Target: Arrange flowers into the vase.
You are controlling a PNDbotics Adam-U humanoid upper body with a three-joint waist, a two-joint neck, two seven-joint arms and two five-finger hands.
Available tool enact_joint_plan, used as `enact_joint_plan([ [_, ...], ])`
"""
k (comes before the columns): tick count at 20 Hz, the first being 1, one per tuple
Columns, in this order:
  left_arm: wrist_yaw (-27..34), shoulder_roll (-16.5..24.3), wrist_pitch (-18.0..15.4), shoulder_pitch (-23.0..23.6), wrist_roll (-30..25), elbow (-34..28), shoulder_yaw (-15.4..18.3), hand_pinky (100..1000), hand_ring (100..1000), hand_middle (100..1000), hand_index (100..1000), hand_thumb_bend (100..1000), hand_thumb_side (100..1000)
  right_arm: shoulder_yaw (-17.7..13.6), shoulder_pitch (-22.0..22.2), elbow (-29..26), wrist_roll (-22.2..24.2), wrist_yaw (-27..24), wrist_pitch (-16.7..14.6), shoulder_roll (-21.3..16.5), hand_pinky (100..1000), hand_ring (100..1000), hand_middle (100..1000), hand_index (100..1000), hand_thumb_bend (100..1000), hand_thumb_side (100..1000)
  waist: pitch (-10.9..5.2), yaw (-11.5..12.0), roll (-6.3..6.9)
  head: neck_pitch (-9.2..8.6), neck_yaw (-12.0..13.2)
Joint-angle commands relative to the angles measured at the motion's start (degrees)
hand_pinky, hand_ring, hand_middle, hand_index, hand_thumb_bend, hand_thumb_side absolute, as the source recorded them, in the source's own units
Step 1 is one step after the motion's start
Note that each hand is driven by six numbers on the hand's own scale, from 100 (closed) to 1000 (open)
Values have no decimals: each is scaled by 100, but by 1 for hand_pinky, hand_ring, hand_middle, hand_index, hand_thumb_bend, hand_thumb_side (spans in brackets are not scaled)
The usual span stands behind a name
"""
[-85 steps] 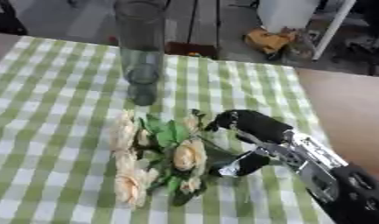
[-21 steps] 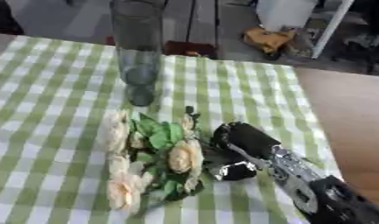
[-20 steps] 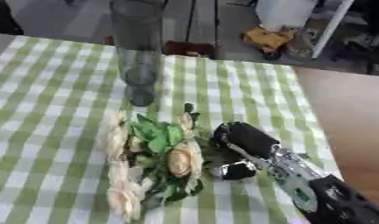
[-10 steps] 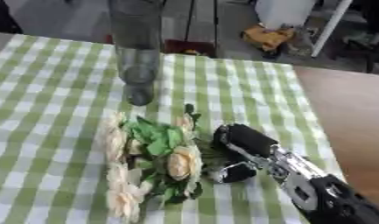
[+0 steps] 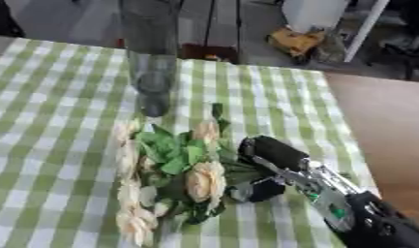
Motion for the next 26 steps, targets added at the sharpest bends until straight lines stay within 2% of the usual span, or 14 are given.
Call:
enact_joint_plan([
  [1,-15,40,22,-22,7,-81,3,533,844,918,938,100,846,-117,-110,-1,-276,-128,-73,-214,100,100,100,100,313,660,-93,-4,41,-48,-2],
  [4,-17,41,34,-15,12,-81,3,531,842,918,938,100,845,-132,-157,21,-467,-203,-162,-215,100,100,100,100,417,688,-103,3,41,-52,0],
  [7,-21,41,48,-9,14,-81,0,530,842,918,938,100,843,-180,-230,4,-656,-266,-232,-230,100,100,100,100,450,758,-111,-1,41,-48,1],
  [9,-24,43,52,-2,21,-81,5,529,841,918,938,100,842,-237,-307,-38,-822,-335,-220,-258,100,100,100,100,426,808,-119,-5,39,-42,8],
  [11,-28,45,55,2,28,-81,6,529,841,918,938,100,841,-290,-396,-107,-973,-457,-169,-293,100,100,100,100,431,829,-126,-8,38,-42,13],
  [12,-30,45,57,6,30,-81,6,529,839,918,938,100,840,-331,-469,-156,-1034,-560,-112,-307,100,100,100,100,398,826,-132,-10,37,-38,14],
  [17,-37,46,69,22,40,-81,5,529,837,918,938,100,838,-430,-786,-411,-886,-1345,373,-376,100,100,100,100,301,794,-154,-7,30,-21,15],
  [22,-42,49,76,33,51,-81,4,529,836,918,938,100,838,-546,-1092,-733,-329,-2372,1048,-427,100,100,100,100,319,768,-168,5,25,11,13],
  [26,-44,52,69,38,56,-81,3,530,836,919,938,100,838,-715,-1426,-929,-80,-3240,1606,-400,100,100,100,100,325,751,-181,8,28,30,18],
])
